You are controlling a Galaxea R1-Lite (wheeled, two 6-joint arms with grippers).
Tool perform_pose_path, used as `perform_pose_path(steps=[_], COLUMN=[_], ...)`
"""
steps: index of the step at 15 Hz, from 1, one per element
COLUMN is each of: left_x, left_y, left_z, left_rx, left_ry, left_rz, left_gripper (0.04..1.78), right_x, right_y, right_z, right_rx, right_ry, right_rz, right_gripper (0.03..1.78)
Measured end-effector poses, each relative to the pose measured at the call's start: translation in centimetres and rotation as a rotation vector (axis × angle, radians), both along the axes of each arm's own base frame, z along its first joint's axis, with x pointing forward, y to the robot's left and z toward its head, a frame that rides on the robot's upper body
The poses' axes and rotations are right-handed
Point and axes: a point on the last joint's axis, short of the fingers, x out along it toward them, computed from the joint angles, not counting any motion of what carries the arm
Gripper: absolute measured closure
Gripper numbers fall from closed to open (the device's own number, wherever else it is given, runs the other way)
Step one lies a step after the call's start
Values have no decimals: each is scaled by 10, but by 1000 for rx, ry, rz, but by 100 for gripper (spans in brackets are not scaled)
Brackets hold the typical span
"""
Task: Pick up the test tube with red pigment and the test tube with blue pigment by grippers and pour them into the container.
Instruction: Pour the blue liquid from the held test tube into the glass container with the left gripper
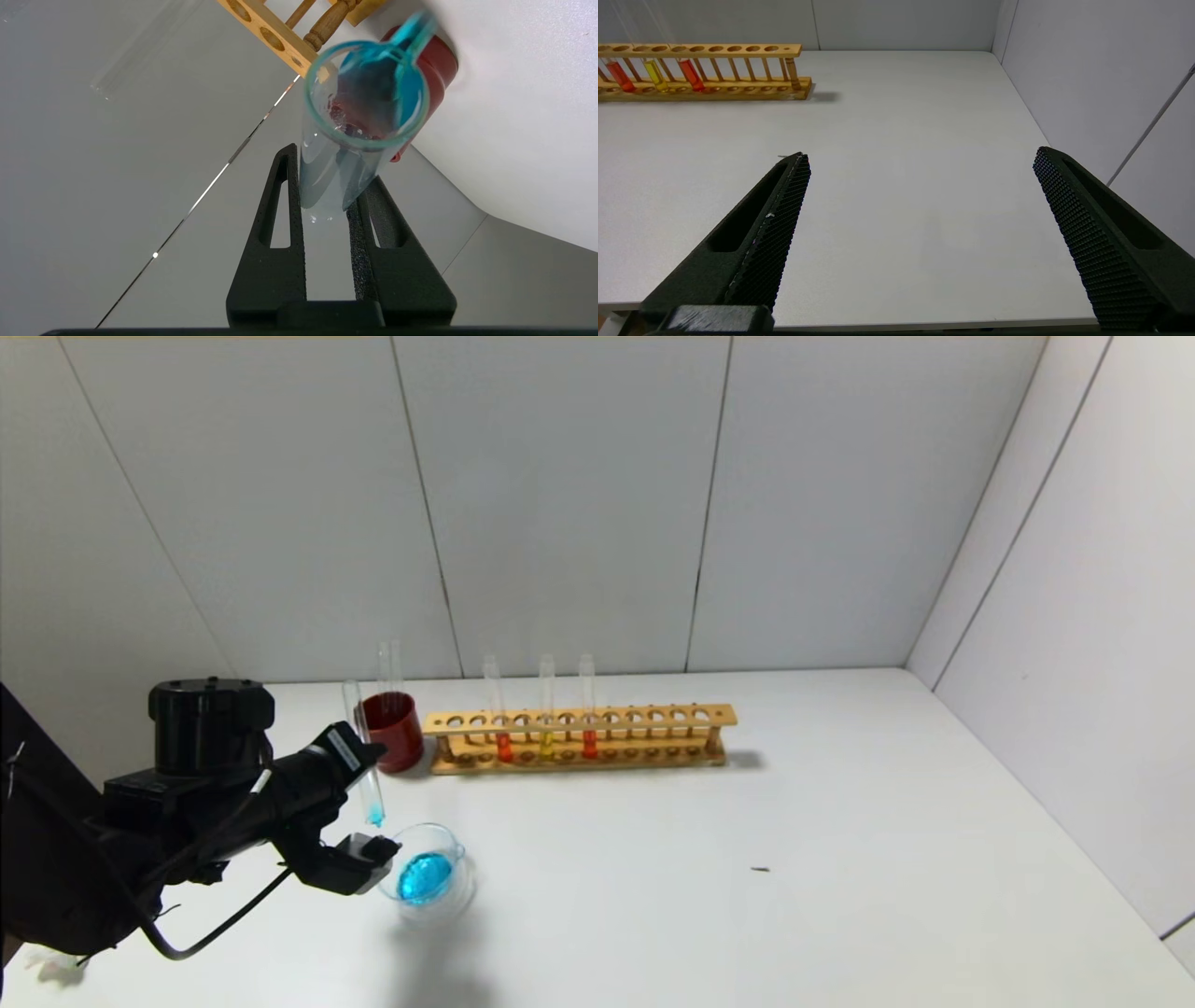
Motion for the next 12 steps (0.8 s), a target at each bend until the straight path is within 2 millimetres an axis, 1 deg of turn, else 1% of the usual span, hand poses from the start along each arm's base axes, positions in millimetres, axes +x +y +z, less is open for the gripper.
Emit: perform_pose_path(steps=[12], left_x=[-7], left_y=[1], left_z=[4], left_rx=[16], left_ry=[-16], left_rz=[-10], left_gripper=[150], right_x=[0], right_y=[0], right_z=[0], right_rx=[0], right_ry=[0], right_rz=[0], right_gripper=[6])
